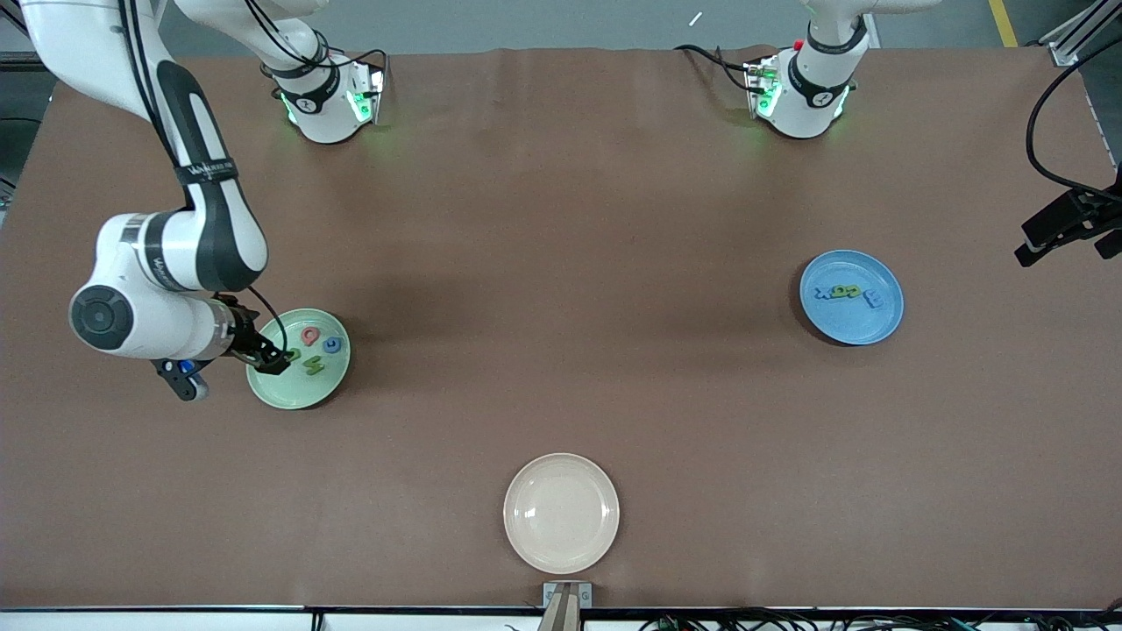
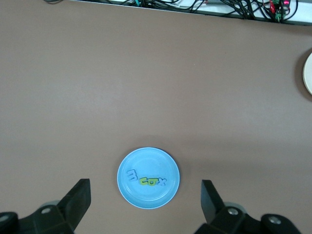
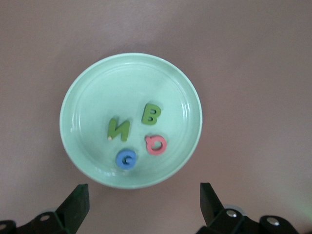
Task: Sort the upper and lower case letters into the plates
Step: 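Release the B onto the green plate and raise the right gripper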
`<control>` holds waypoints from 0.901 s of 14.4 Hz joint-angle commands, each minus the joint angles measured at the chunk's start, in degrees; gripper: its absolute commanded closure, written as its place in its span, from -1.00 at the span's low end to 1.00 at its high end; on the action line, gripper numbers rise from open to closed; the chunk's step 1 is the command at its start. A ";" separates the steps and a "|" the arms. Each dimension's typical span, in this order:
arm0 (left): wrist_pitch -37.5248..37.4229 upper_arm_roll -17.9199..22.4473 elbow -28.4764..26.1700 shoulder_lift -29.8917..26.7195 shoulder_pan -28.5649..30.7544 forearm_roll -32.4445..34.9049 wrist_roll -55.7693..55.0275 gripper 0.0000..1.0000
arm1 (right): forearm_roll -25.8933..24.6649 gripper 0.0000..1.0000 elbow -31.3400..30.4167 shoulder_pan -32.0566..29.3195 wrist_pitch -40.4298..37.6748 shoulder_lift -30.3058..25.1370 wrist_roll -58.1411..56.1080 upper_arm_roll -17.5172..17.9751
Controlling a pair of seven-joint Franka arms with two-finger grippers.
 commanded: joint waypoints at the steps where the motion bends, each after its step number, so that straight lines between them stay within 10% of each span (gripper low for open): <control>1: -1.10 -0.14 0.63 -0.41 0.53 0.81 3.83 -0.99 | 0.40 -1.00 6.90 -1.28 -11.10 -1.74 -12.51 0.22; 13: -3.56 -0.22 0.19 -0.33 0.27 0.28 -0.21 -0.99 | -2.93 -1.00 22.05 -7.96 -27.22 -2.09 -44.11 -0.14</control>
